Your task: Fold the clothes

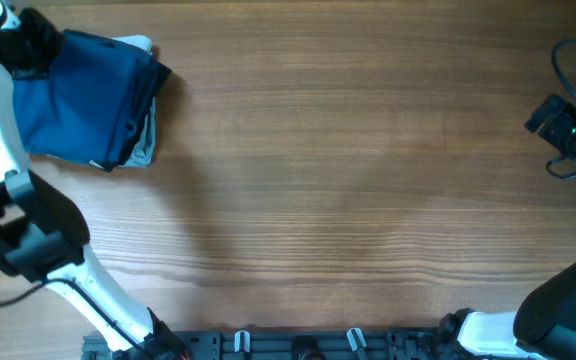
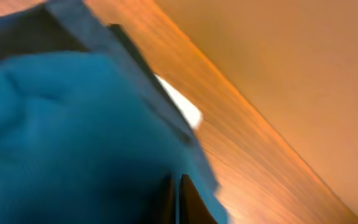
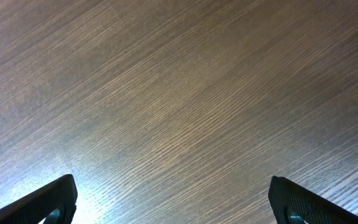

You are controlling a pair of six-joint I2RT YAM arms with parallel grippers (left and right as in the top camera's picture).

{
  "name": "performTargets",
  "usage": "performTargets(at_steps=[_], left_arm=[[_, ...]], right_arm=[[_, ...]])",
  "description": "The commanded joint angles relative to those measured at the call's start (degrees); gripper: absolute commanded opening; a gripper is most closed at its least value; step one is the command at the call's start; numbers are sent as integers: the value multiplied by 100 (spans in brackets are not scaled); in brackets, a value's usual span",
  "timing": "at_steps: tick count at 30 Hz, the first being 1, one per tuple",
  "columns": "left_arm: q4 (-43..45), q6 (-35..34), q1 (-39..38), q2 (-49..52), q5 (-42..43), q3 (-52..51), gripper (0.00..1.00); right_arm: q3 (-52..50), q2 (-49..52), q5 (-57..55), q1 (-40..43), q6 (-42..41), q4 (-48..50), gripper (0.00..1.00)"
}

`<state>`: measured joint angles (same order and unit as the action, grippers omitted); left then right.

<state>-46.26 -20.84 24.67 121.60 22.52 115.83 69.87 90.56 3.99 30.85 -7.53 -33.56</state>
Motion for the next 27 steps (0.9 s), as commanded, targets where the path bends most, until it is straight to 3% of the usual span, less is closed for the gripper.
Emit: performTargets(at_steps=[1,4,9,12,14,15,20,24,27], left_arm=[[116,402,140,868,328,-35,4],[494,522,140,916,1051,-26,4],[1176,-409,92,-721,1141,-20,4],[1180,-409,-173,-1764,498,-20,28],[1176,-409,-289,-1954,442,-20,59],[1123,-407,-354,-1971,444,-20,100],[245,-404,-404,-1958,442,-22,100],[94,-404,-404,-1958,442,-22,100],[94,-404,-404,-1958,442,-22,100]], right_arm=[[-22,61,-35,-13,-52,11,99],[-22,61,-35,-13,-52,11,99],[-22,61,-35,-13,-52,11,100],[-22,61,-35,-13,-52,11,100],[-22,61,-35,-13,-55,11,100],[-22,61,-35,-13,-55,11,100],[-22,61,-35,-13,-52,11,100],[-24,83,-35,-13,-52,11,99],[-24,-765,-39,-107,-33,-13,99]])
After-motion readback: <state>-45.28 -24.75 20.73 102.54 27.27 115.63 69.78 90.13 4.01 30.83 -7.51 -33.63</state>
